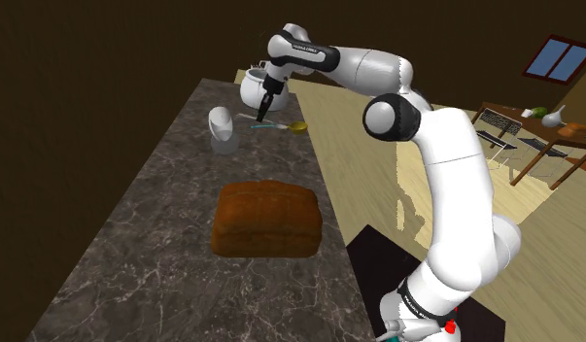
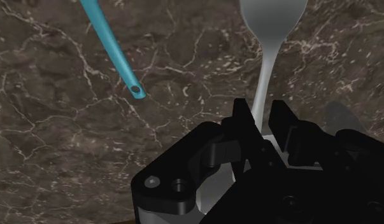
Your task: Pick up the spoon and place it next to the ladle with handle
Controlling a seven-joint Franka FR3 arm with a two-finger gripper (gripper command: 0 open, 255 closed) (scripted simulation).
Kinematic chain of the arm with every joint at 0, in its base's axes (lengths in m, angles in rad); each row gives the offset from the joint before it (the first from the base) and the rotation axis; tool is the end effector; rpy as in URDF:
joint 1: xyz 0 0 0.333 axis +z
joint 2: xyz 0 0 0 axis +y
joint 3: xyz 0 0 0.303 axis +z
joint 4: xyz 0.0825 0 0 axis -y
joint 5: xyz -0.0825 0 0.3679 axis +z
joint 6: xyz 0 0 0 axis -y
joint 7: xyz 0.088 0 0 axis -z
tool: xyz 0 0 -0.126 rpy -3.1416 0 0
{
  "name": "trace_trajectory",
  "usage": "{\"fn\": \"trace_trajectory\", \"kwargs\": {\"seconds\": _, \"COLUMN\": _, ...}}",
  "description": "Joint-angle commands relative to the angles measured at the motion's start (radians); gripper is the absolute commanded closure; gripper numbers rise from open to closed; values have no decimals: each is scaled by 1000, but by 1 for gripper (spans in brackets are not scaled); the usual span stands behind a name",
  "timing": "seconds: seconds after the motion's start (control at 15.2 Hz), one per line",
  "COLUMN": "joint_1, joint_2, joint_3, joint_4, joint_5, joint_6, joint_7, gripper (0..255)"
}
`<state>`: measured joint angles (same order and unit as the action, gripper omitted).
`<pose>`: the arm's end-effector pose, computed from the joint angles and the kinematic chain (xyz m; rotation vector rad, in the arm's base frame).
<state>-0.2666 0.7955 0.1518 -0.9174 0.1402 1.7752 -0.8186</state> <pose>0.7371 -0.1115 0.4020 -2.7990 -0.9137 -0.2585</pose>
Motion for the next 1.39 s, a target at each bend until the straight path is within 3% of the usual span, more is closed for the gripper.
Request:
{"fn": "trace_trajectory", "kwargs": {"seconds": 0.0, "joint_1": 0, "joint_2": 2, "joint_3": 0, "joint_4": -22, "joint_5": 1, "joint_6": 25, "joint_7": -4, "gripper": 255}}
{"fn": "trace_trajectory", "kwargs": {"seconds": 0.86, "joint_1": -5, "joint_2": 17, "joint_3": -1, "joint_4": -176, "joint_5": 8, "joint_6": 191, "joint_7": -36, "gripper": 255}}
{"fn": "trace_trajectory", "kwargs": {"seconds": 1.32, "joint_1": -5, "joint_2": 17, "joint_3": -1, "joint_4": -176, "joint_5": 8, "joint_6": 191, "joint_7": -36, "gripper": 255}}
